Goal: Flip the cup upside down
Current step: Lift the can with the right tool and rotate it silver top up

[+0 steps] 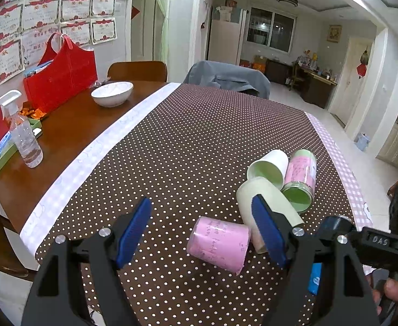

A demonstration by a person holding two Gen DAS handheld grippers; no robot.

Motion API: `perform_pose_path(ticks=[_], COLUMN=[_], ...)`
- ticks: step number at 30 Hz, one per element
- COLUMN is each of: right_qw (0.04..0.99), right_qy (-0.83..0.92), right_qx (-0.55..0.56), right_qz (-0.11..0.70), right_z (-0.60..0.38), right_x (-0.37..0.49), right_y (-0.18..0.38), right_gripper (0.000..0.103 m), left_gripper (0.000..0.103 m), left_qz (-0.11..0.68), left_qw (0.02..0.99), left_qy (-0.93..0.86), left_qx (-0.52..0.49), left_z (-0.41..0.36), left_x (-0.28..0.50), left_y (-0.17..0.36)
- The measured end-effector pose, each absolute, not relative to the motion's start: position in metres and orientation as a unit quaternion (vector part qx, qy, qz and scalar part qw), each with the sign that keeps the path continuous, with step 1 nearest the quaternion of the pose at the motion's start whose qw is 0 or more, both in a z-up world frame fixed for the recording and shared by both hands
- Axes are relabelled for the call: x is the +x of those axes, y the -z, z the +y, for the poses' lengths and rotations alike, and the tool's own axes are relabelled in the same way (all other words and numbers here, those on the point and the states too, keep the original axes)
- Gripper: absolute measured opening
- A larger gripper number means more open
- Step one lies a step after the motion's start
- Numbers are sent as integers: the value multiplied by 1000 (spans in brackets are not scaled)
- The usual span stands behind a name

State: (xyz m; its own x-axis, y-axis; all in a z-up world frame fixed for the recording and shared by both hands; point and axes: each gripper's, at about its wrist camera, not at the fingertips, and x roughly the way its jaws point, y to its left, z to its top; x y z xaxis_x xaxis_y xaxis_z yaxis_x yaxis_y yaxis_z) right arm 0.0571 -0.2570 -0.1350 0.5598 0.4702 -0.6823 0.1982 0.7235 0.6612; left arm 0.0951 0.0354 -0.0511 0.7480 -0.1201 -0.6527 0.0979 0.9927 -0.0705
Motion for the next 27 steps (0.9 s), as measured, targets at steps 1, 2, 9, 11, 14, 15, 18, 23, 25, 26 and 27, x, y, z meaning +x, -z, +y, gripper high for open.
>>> perform_pose_path(ticks=[1, 2, 9, 11, 14, 15, 18, 23, 25, 26, 27], right_qw=[811, 818, 875, 893, 912, 918, 926, 928, 927, 926, 926], right_qy=[-84, -85, -51, -37, -23, -17, -7, 3, 4, 6, 7], right_qx=[360, 357, 282, 242, 189, 166, 123, 65, 54, 48, 43], right_qz=[453, 443, 391, 377, 364, 361, 358, 366, 372, 374, 375], right_z=[-259, -261, -263, -258, -247, -241, -231, -214, -212, -211, -210], right_x=[56, 54, 49, 49, 51, 53, 59, 67, 68, 70, 70], right_y=[132, 127, 95, 85, 75, 73, 73, 84, 89, 91, 92], right_gripper=[68, 68, 67, 67, 67, 67, 67, 67, 67, 67, 67], left_gripper=[75, 75, 75, 75, 75, 75, 75, 75, 75, 75, 75], left_qz=[350, 349, 344, 342, 340, 339, 337, 336, 335, 335, 335], left_qw=[935, 935, 938, 938, 939, 940, 941, 941, 941, 941, 941], left_qy=[57, 56, 52, 51, 48, 47, 44, 40, 39, 38, 37], left_qx=[-16, -15, -10, -10, -9, -10, -10, -12, -13, -13, -14], left_z=[35, 35, 32, 31, 31, 32, 33, 34, 35, 35, 35], left_x=[95, 94, 89, 88, 87, 86, 85, 83, 82, 82, 82], left_y=[50, 50, 45, 44, 43, 42, 41, 41, 41, 41, 41])
